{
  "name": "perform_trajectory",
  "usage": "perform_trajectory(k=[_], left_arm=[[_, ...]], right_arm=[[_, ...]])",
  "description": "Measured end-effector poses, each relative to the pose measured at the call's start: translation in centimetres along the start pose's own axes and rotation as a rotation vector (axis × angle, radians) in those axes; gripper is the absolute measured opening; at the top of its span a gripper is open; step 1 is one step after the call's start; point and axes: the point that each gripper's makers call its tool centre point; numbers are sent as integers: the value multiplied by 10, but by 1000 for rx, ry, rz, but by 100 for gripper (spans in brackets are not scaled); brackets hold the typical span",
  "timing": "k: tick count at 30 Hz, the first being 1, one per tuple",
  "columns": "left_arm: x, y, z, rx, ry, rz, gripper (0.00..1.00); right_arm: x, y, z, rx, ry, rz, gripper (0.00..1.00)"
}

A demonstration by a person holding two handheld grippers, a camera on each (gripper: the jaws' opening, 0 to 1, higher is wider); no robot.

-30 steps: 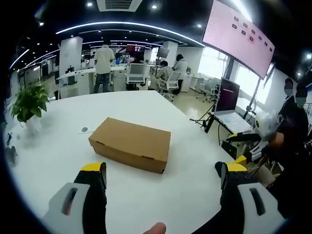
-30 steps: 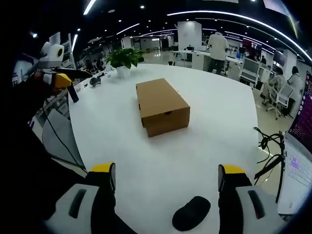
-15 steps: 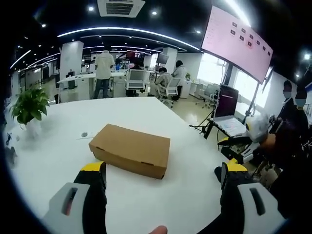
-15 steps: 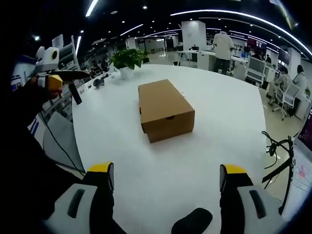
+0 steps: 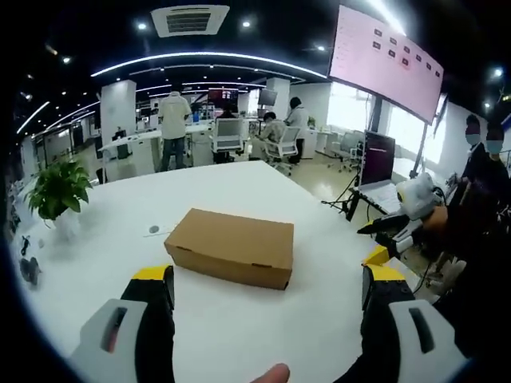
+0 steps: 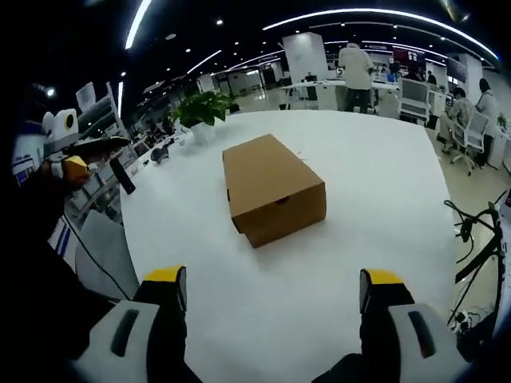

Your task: Operate the shoe box by opening the lid, removing the specified soft item, and placing it in the target area until the item is outside and the box remains undamaged.

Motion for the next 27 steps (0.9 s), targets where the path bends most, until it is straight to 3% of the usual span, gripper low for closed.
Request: perform_trajectory(k=[9, 11, 15, 17, 21, 23, 27], left_arm=[[-3, 2, -7, 16, -56, 19, 99], [-4, 5, -11, 53, -13, 21, 99], [-27, 15, -11, 57, -43, -114, 99], [-24, 16, -9, 49, -28, -94, 99], [-4, 9, -11, 62, 19, 38, 99], [-2, 8, -12, 57, 14, 44, 99], [4, 9, -16, 53, -45, 72, 99]], right_arm=[[-5, -7, -1, -45, -99, -34, 90], [-6, -10, -2, -49, -115, -41, 90], [-9, -16, 0, -77, -174, -54, 89], [-10, -18, 0, -88, -199, -62, 89], [-15, -19, 3, -111, -248, -84, 89], [-24, -18, 4, -132, -295, -128, 89], [-25, -18, 3, -122, -286, -130, 89]])
Point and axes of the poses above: the point that each gripper's makers call its tool centre point, and the gripper's own axes: y roughly backward along the fingers, z roughly to its left, x roughly out of its underside, and after that the axes turned 15 degrees about z, right-handed
